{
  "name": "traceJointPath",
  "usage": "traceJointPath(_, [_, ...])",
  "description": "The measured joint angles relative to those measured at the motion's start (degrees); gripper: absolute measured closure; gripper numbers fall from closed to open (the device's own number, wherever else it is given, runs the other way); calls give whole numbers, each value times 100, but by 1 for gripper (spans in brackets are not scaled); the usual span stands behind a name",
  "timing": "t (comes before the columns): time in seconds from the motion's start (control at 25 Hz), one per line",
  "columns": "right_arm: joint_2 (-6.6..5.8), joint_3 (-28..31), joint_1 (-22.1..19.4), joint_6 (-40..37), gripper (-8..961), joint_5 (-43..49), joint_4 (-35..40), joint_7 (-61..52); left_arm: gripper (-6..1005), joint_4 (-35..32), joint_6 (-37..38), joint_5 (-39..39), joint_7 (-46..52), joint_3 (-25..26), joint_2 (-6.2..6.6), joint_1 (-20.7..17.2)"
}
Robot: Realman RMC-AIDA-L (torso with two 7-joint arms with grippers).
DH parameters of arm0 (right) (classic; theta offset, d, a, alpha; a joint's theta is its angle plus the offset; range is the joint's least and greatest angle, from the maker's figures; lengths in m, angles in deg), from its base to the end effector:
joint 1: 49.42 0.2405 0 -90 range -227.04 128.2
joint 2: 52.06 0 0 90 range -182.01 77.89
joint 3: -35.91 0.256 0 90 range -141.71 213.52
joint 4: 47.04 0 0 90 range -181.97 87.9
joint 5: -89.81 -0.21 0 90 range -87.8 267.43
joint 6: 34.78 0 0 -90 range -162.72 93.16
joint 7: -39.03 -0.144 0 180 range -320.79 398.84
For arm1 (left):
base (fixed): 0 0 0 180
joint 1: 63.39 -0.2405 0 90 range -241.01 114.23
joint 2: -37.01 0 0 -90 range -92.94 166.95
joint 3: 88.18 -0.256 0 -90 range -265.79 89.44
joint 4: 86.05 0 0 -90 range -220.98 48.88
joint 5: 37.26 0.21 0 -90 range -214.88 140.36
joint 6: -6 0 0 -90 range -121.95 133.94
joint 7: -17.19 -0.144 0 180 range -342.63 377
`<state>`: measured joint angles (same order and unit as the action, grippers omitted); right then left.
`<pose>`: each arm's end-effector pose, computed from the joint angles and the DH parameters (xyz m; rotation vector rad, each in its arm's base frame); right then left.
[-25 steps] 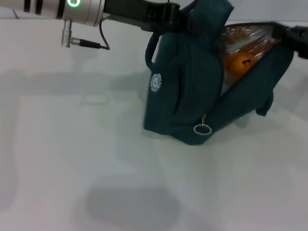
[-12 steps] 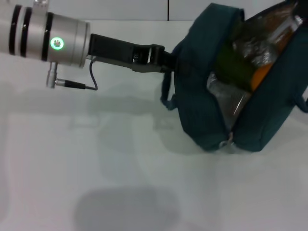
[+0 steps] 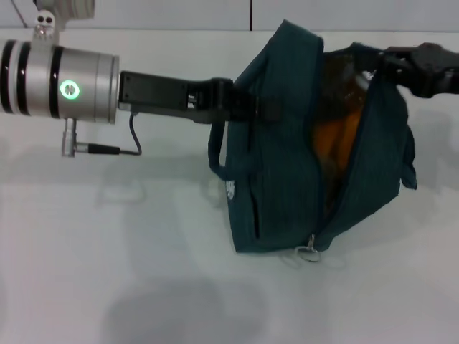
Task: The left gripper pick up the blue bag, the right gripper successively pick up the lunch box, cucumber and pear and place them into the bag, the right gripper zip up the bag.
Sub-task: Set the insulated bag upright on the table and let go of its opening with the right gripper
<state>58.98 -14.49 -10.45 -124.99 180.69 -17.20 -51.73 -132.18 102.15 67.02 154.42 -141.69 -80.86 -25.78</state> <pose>0.1984 0.3799 0.0403 -2.6907 0.7086 1.0740 -0.1686 0.3515 0.0082 2.4609 1.4675 0.7278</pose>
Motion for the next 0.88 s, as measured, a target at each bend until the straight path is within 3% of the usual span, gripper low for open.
traceJointPath(0.32, [60,-77,23,-282,927,1,39,-168,944,324,-139,22,-357,7,29,32])
traceJointPath(0.88, [-19,219,-139,-639,927,-40,135,-350,937,551,-436,7,-698,9,27,-129])
